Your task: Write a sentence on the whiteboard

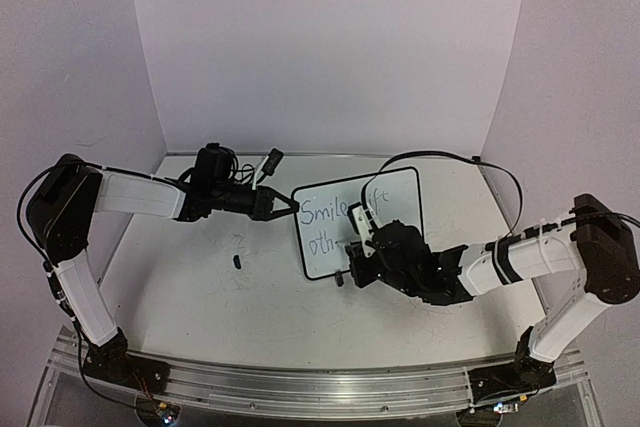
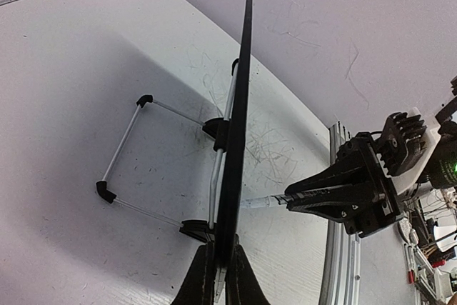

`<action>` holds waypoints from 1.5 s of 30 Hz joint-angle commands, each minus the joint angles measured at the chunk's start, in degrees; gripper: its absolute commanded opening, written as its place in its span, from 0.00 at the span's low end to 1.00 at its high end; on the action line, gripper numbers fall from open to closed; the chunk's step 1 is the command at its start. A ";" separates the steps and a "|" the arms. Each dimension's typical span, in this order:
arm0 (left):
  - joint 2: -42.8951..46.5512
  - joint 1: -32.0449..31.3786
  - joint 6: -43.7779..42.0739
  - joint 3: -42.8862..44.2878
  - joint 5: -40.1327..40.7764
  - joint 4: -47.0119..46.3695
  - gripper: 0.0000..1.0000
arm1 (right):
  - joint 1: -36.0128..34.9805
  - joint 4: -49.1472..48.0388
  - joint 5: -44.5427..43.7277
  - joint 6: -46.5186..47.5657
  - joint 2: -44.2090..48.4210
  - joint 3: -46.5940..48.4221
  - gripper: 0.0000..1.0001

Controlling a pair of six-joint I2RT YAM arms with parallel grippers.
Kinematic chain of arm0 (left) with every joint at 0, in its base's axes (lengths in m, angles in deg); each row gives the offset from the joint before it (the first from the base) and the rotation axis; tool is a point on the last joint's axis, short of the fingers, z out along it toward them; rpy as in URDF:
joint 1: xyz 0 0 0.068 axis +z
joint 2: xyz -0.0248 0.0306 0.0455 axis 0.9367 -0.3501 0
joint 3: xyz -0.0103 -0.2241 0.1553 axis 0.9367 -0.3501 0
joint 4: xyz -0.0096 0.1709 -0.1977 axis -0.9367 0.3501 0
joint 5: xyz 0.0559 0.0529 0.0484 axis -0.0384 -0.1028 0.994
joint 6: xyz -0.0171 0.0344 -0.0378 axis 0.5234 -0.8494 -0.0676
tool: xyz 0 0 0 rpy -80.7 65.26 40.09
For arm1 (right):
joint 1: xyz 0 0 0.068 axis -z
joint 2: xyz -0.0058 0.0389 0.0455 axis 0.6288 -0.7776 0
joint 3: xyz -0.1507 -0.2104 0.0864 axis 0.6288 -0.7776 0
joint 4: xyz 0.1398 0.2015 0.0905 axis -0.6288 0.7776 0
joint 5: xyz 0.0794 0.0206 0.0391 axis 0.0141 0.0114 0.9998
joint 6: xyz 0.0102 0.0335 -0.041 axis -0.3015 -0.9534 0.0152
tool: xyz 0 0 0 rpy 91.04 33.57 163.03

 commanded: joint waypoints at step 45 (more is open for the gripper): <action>1.81 0.36 0.22 1.97 -1.35 -0.16 0.00 | 0.78 -1.05 1.64 -2.31 -0.65 0.36 0.00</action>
